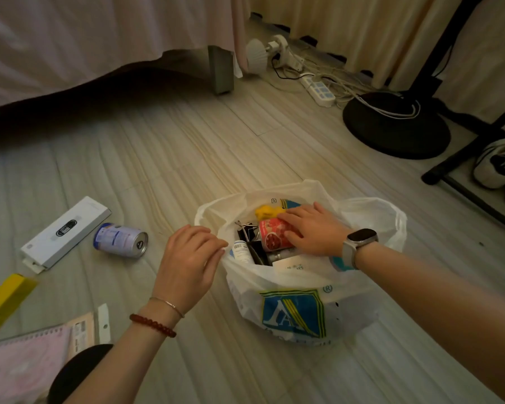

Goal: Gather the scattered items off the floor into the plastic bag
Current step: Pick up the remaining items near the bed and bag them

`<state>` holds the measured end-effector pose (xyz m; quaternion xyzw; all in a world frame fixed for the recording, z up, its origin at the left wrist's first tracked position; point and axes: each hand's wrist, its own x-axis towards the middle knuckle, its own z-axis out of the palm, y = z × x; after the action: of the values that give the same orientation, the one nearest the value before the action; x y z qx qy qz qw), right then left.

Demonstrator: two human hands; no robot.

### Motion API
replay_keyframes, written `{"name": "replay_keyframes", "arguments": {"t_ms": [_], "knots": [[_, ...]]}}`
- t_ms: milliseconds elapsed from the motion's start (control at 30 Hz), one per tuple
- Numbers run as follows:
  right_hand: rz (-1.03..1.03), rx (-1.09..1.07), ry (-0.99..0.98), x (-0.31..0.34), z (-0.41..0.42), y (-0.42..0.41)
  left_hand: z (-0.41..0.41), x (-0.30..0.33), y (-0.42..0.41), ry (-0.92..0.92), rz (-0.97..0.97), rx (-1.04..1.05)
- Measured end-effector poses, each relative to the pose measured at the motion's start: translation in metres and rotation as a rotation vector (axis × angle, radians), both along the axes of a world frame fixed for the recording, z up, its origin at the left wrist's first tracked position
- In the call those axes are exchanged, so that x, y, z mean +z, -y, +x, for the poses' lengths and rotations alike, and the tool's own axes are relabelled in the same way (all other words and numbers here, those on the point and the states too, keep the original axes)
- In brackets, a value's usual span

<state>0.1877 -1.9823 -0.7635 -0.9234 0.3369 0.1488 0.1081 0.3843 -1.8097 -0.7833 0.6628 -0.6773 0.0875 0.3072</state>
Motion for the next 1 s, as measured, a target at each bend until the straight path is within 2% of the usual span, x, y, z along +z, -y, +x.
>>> {"name": "replay_keyframes", "arguments": {"t_ms": [300, 467, 533, 633, 767, 833, 900, 1000], "knots": [[-0.099, 0.040, 0.060, -0.002, 0.010, 0.003, 0.008, -0.010, -0.008, -0.101, 0.003, 0.047], [-0.270, 0.052, 0.115, 0.002, 0.015, 0.007, 0.004, -0.005, -0.009, -0.423, 0.014, 0.035], [-0.221, -0.004, 0.111, 0.003, 0.019, 0.011, -0.001, 0.000, -0.006, -0.473, 0.019, 0.016], [-0.003, -0.189, 0.135, 0.003, 0.022, 0.019, -0.007, 0.006, -0.002, -0.488, 0.027, -0.009], [0.003, -0.277, 0.018, 0.001, 0.027, 0.040, -0.005, 0.006, -0.004, -0.472, 0.029, 0.011], [0.076, -0.311, -0.008, 0.004, 0.031, 0.048, -0.004, 0.010, -0.004, -0.458, 0.004, 0.043], [0.062, -0.323, 0.073, 0.006, 0.029, 0.047, -0.002, 0.018, 0.000, -0.506, -0.047, 0.112], [-0.049, -0.410, 0.311, 0.024, 0.016, 0.041, -0.001, 0.040, 0.004, -0.501, -0.139, 0.135]]}}
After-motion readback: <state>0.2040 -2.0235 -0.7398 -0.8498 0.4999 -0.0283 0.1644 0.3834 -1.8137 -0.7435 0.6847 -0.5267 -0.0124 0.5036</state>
